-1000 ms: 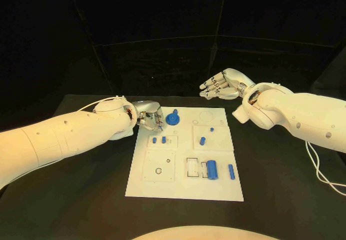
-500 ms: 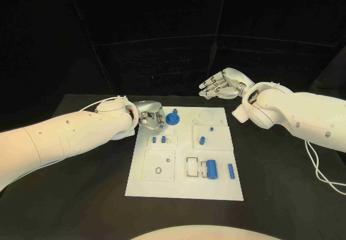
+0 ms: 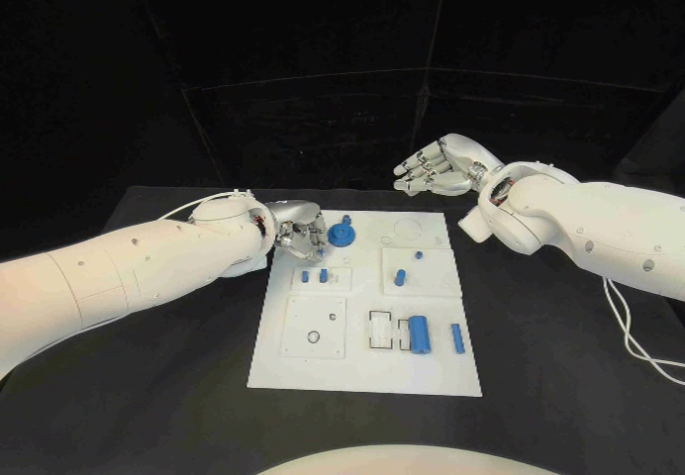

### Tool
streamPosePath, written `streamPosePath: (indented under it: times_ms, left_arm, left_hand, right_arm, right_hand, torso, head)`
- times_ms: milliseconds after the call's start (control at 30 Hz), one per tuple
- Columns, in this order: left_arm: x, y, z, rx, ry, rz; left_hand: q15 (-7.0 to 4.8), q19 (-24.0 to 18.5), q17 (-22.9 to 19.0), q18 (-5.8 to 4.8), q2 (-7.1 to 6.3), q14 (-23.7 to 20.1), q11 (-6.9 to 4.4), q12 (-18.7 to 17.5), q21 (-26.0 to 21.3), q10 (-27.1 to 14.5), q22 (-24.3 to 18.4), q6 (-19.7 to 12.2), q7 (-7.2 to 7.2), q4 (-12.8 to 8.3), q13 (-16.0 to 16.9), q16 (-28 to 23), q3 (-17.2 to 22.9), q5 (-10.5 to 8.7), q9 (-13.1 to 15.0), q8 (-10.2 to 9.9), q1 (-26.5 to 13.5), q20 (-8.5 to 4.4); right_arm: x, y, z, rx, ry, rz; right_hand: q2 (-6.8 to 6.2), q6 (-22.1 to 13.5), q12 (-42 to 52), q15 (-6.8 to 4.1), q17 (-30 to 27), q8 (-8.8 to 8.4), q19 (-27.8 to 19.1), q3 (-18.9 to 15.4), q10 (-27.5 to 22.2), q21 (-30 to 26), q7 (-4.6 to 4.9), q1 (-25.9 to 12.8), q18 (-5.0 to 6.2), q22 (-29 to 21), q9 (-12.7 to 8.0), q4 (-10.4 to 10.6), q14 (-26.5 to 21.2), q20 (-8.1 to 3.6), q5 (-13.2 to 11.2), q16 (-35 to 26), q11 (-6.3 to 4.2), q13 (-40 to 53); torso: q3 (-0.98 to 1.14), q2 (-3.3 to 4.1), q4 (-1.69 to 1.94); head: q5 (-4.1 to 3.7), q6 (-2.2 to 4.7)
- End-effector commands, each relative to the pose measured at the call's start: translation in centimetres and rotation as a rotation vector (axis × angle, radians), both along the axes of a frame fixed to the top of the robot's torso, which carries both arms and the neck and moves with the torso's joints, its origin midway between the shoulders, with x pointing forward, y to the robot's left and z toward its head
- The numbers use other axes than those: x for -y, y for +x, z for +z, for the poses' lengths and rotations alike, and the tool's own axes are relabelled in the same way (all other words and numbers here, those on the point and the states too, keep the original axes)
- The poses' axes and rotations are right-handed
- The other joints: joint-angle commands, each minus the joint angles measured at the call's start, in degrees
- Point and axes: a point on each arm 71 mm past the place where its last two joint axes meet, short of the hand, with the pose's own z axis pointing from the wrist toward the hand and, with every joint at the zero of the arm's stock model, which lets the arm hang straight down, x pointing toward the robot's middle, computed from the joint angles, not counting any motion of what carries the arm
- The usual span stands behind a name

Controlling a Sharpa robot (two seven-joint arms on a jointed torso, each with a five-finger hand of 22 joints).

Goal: Assemble the parts on the task board

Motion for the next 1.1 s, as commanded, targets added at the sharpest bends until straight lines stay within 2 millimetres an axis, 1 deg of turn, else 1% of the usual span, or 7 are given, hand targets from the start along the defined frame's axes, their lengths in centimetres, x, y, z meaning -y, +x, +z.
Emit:
streamPosePath:
  times_ms: [33,233,367,667,967,1000,1100]
  left_arm:
    - [-0.05,-0.06,-0.29,-0.030,0.024,0.007]
    - [0.05,-0.18,-0.38,-0.037,0.029,0.001]
    - [0.15,-0.24,-0.36,-0.033,0.024,-0.004]
    - [0.08,-0.21,-0.30,-0.024,0.018,-0.005]
    - [0.06,-0.29,-0.26,-0.021,0.015,-0.005]
    - [0.05,-0.32,-0.25,-0.020,0.015,-0.005]
    - [0.03,-0.38,-0.21,-0.017,0.012,-0.004]
  left_hand:
    - [-0.17,-0.37,-0.08,-0.53,-0.07,1.29,0.06,-0.25,-0.22,-0.25,-0.07,-0.25,0.12,-0.02,-0.04,-0.24,-0.32,-0.14,-0.10,-0.23,-0.65,-0.10]
    - [-0.04,-0.47,-0.32,-0.53,-0.47,1.21,0.18,-0.67,-0.28,-0.63,-0.04,-0.43,0.16,-0.11,-0.07,-0.32,-0.78,-0.15,-0.12,-0.49,-0.90,-0.01]
    - [0.10,-0.63,-0.49,-0.49,-0.94,1.16,0.36,-1.38,-0.45,-1.41,-0.09,-2.04,0.24,-0.18,-0.15,-0.33,-1.26,-0.13,-0.35,-1.68,-1.25,0.13]
    - [0.25,-0.71,-0.68,-0.49,-1.21,1.12,0.59,-1.81,-0.49,-2.07,-0.05,-2.28,0.37,-0.17,-0.19,-0.35,-1.69,-0.14,-0.29,-2.06,-1.54,0.24]
    - [0.43,-0.78,-0.85,-0.49,-1.74,1.09,0.80,-2.18,-0.52,-2.78,0.05,-3.04,0.56,-0.22,-0.16,-0.33,-2.43,-0.13,-0.31,-2.82,-1.89,0.42]
    - [0.44,-0.79,-0.86,-0.49,-1.77,1.08,0.81,-2.20,-0.52,-2.81,0.05,-3.07,0.56,-0.23,-0.16,-0.33,-2.46,-0.13,-0.31,-2.85,-1.90,0.42]
    - [0.45,-0.79,-0.86,-0.49,-1.81,1.09,0.81,-2.22,-0.51,-2.87,0.08,-3.18,0.58,-0.26,-0.15,-0.31,-2.53,-0.12,-0.31,-2.95,-1.89,0.44]
  right_arm:
    - [-0.08,-0.02,0.15,0.001,0.005,0.008]
    - [-0.07,-0.02,0.15,0.001,0.004,0.008]
    - [-0.07,-0.01,0.14,0.000,0.004,0.008]
    - [-0.05,0.01,0.14,0.001,0.004,0.007]
    - [0.03,0.03,0.11,-0.003,0.002,0.003]
    - [0.06,0.04,0.10,-0.003,0.002,0.002]
    - [0.15,0.08,0.08,-0.005,0.000,-0.002]
  right_hand:
    - [-0.17,-0.14,-0.34,0.37,-0.06,-0.16,0.42,0.24,0.16,-0.36,0.17,-0.51,0.70,-0.09,-0.07,-0.20,0.03,-0.06,-0.20,-0.30,0.29,-0.05]
    - [-0.17,-0.14,-0.34,0.37,-0.06,-0.16,0.42,0.24,0.16,-0.36,0.17,-0.51,0.70,-0.09,-0.07,-0.20,0.03,-0.06,-0.20,-0.30,0.29,-0.05]
    - [-0.17,-0.14,-0.34,0.37,-0.06,-0.16,0.42,0.24,0.16,-0.36,0.17,-0.51,0.70,-0.09,-0.07,-0.20,0.03,-0.06,-0.20,-0.30,0.29,-0.05]
    - [-0.20,-0.13,-0.35,0.38,-0.14,-0.14,0.46,0.23,0.17,-0.43,0.19,-0.57,0.70,-0.14,-0.06,-0.24,0.01,-0.05,-0.22,-0.31,0.31,-0.05]
    - [-0.27,-0.16,-0.39,0.42,-0.28,-0.15,0.48,0.21,0.11,-0.57,0.22,-0.64,0.69,-0.23,-0.06,-0.32,-0.08,-0.02,-0.24,-0.33,0.35,-0.06]
    - [-0.28,-0.17,-0.40,0.43,-0.31,-0.15,0.48,0.21,0.09,-0.61,0.23,-0.65,0.69,-0.25,-0.07,-0.34,-0.10,-0.01,-0.24,-0.33,0.36,-0.06]
    - [-0.29,-0.18,-0.41,0.44,-0.34,-0.15,0.48,0.21,0.08,-0.63,0.23,-0.66,0.69,-0.26,-0.07,-0.35,-0.12,-0.01,-0.25,-0.34,0.36,-0.06]
  torso:
    - [0.02,-0.02,0.01]
    - [-0.02,0.01,0.01]
    - [-0.03,0.02,-0.01]
    - [-0.02,0.00,0.05]
    - [-0.04,-0.01,-0.02]
    - [-0.02,-0.02,0.01]
    - [-0.05,-0.02,0.05]
  head:
    - [0.00,-0.04]
    - [0.03,-0.10]
    - [0.02,-0.14]
    - [0.05,-0.17]
    - [0.05,-0.19]
    - [0.01,-0.20]
    - [-0.03,-0.20]
